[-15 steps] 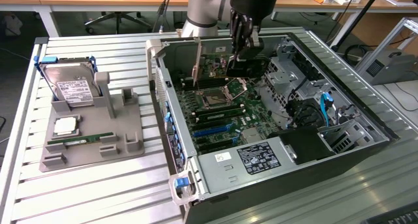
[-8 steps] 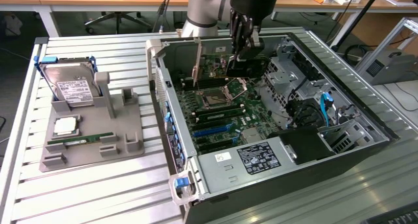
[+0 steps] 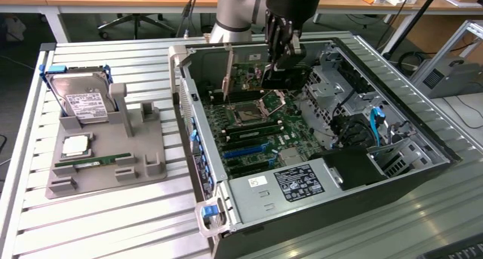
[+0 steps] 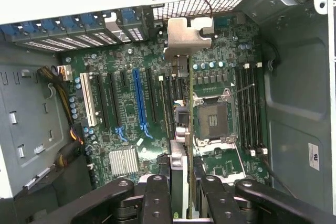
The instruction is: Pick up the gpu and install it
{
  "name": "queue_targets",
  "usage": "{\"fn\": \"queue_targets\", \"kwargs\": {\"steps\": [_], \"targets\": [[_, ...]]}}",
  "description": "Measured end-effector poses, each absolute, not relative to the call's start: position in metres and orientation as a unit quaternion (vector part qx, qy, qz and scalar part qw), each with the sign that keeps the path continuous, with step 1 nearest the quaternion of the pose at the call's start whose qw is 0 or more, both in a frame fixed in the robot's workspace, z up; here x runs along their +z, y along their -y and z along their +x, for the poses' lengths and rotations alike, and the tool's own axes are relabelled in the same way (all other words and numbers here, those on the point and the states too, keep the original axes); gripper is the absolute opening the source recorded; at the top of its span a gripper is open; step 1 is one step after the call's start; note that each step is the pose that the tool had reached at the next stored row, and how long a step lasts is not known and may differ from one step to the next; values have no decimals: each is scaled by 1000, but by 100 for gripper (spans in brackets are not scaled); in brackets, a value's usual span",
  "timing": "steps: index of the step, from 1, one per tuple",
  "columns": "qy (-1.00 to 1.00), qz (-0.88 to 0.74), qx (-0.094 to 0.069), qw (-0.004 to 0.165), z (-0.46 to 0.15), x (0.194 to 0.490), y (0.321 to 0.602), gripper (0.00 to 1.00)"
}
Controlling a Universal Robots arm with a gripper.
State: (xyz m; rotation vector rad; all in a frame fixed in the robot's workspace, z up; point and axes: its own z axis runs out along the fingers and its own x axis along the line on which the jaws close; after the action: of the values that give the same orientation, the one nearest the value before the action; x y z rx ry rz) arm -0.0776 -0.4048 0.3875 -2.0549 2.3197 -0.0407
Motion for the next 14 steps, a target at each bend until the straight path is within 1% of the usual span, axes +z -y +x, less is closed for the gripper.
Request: {"fn": "queue_targets", "kwargs": {"steps": [14], "targets": [[-740,-672,-13,21,-78,387,405,27]]}}
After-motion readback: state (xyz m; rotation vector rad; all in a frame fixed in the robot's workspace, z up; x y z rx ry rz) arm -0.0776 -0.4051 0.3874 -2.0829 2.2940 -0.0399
